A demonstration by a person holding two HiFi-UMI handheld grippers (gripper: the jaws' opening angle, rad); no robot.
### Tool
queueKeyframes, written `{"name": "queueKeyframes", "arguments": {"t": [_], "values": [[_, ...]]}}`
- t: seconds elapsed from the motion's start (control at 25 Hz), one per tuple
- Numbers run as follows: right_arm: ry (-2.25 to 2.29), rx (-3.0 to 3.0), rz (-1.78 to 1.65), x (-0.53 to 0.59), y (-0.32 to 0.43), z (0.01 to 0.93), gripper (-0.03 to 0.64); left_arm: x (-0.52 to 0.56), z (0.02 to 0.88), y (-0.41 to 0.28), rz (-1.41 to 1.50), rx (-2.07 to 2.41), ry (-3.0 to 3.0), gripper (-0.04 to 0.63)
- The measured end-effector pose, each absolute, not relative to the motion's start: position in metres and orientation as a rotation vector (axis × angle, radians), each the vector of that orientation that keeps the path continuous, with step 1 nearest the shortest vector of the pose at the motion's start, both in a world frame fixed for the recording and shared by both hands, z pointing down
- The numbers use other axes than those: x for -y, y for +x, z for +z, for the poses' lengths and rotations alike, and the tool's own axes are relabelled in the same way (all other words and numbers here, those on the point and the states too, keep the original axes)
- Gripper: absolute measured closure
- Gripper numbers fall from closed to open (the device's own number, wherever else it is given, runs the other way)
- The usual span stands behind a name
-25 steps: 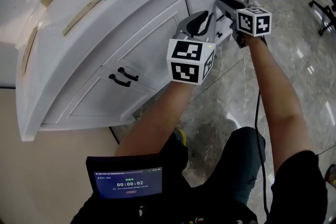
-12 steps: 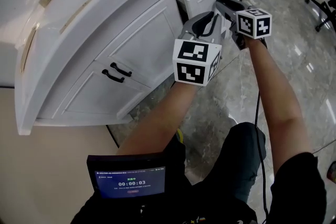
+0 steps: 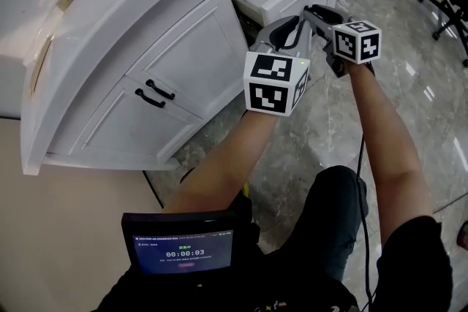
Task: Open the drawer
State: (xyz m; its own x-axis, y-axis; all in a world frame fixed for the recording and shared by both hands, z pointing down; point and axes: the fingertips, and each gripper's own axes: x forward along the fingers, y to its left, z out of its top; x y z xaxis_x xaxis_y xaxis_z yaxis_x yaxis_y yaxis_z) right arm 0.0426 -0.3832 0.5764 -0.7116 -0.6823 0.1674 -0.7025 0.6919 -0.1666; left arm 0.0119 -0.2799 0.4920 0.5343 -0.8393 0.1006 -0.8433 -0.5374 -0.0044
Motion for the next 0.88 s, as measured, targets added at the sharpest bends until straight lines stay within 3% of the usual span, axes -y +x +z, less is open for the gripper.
{"name": "queueKeyframes", "arguments": {"t": [0.88], "values": [[1.195,2.813,0.346,0.343,0.079,0.578,0.465,0.26,0.503,0.061,0.154,1.405,2.741,0.546]]}}
